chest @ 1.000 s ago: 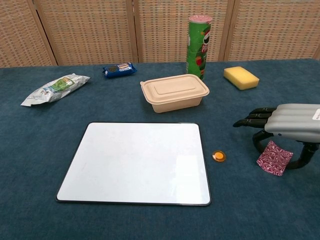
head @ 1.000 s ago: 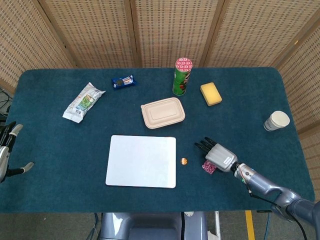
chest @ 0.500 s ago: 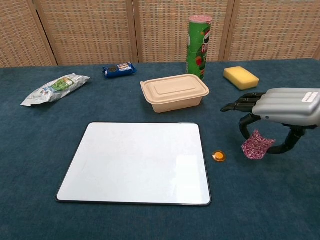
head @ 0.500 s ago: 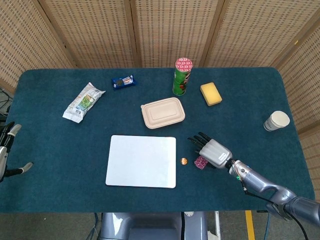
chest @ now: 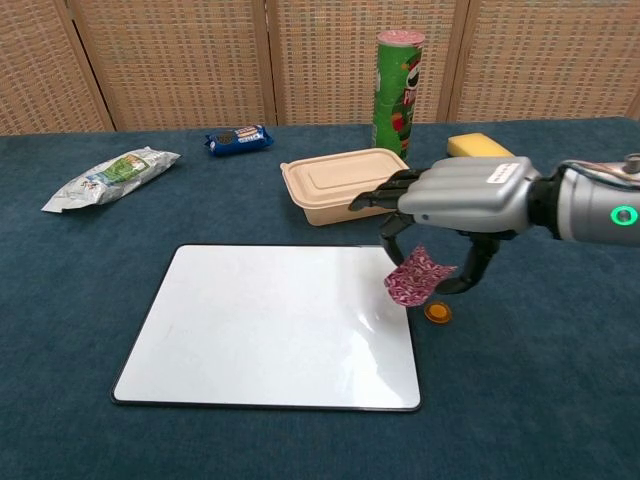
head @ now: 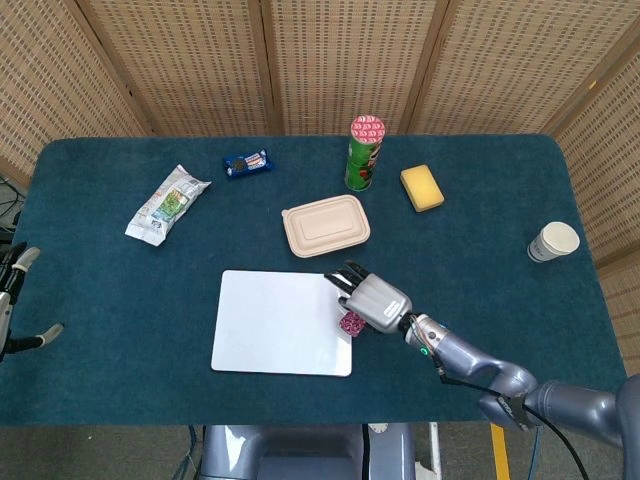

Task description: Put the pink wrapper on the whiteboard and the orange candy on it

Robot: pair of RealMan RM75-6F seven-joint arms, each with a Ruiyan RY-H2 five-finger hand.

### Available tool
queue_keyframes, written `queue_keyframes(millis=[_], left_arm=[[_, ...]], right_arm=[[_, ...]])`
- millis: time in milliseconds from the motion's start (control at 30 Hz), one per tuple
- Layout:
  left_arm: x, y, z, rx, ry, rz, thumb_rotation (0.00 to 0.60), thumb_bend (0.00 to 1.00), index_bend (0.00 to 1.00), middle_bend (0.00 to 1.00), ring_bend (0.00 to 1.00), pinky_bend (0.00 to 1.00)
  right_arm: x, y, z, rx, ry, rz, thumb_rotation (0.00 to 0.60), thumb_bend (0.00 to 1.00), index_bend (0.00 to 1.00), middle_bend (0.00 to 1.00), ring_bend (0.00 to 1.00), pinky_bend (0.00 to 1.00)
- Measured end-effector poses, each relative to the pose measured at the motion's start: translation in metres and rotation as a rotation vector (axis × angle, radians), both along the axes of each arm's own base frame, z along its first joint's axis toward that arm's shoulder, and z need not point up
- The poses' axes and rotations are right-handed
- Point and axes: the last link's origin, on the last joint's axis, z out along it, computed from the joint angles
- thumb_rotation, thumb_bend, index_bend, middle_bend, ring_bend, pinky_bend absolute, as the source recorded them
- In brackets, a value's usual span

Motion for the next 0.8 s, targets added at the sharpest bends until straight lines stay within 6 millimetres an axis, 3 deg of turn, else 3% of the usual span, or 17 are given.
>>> queue_keyframes(millis=[233, 333, 400, 467, 667, 733, 800], left_arm=[[-0.003, 0.000, 0.002, 0.003, -0.008, 0.008, 0.600, 0.00, 0.00, 0.00, 0.00, 0.00], [-0.003, -0.001, 0.003, 0.005, -0.010, 0.009, 0.600, 0.00, 0.00, 0.00, 0.00, 0.00], [-0.004, -0.001, 0.003, 0.003, -0.010, 0.009, 0.600, 0.00, 0.00, 0.00, 0.00, 0.00], [-0.003, -0.001, 0.003, 0.002, -0.009, 0.007, 0.600, 0.00, 0.00, 0.00, 0.00, 0.00], [-0.004, -0.001, 0.003, 0.003, -0.010, 0.007, 0.600, 0.00, 0.00, 0.00, 0.00, 0.00], [-0.003, -0.001, 0.003, 0.001, -0.010, 0.007, 0.600, 0.00, 0.00, 0.00, 0.00, 0.00], [-0.003, -0.001, 0.002, -0.003, -0.009, 0.006, 0.600, 0.00, 0.00, 0.00, 0.00, 0.00]], right_arm=[[0.038, 0.000, -0.035, -0.015, 0.024, 0.014, 0.600, 0.33, 0.53, 0.03, 0.00, 0.02], [0.048, 0.002, -0.046, -0.027, 0.031, 0.004, 0.600, 0.25, 0.31, 0.01, 0.00, 0.02], [0.053, 0.004, -0.051, -0.036, 0.035, -0.001, 0.600, 0.12, 0.11, 0.00, 0.00, 0.02], [0.058, 0.006, -0.054, -0.049, 0.035, -0.011, 0.600, 0.05, 0.02, 0.00, 0.00, 0.02], [0.069, 0.013, -0.048, -0.100, 0.004, -0.046, 0.600, 0.04, 0.01, 0.00, 0.00, 0.02], [0.072, 0.015, -0.039, -0.112, -0.014, -0.053, 0.600, 0.08, 0.07, 0.00, 0.00, 0.02], [0.071, 0.016, -0.030, -0.126, -0.024, -0.062, 0.600, 0.16, 0.20, 0.00, 0.00, 0.02]])
